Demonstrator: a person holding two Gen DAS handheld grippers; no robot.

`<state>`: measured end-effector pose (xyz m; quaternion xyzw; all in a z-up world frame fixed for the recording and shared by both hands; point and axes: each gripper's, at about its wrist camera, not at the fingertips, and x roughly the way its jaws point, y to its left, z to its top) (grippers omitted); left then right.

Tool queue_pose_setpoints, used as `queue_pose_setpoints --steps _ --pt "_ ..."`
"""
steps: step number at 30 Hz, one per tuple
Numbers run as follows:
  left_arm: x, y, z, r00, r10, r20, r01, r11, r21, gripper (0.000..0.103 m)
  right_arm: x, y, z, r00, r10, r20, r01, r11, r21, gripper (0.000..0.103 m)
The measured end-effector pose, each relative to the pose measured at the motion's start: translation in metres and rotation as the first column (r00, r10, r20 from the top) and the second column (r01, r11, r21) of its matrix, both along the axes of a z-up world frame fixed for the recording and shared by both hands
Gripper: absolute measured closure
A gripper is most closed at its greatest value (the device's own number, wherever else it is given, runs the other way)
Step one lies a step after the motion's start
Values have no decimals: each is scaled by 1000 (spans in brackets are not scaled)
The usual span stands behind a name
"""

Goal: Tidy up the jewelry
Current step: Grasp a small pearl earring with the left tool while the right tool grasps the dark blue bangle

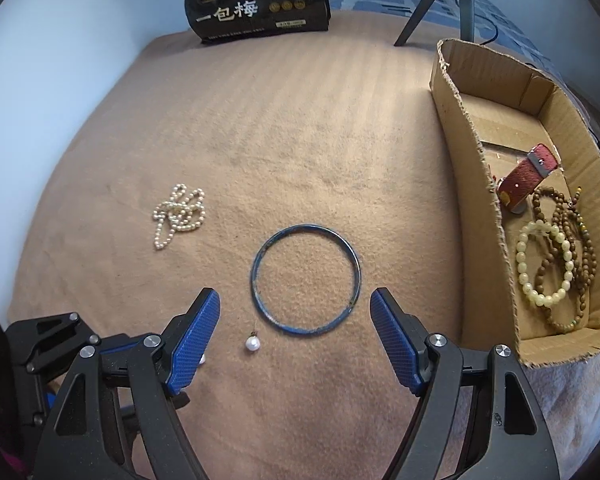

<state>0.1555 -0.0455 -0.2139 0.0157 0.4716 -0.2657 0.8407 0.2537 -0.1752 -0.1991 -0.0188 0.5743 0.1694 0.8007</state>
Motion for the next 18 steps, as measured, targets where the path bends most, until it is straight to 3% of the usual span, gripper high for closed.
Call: queue_pose_setpoints --steps 1,9,18 --pt "0 -1 -2 1000 -2 1 2 1000 8 72 2 0 -2 1000 -7 0 7 1000 1 26" --pt "6 -8 -12 1000 -12 -3 12 1000 14 73 11 0 -11 1000 -23 0 23 1000 11 26" --pt "12 -3 -20 1000 18 -6 -17 1000 23 95 16 0 -17 999 -35 -7 35 999 -1 26"
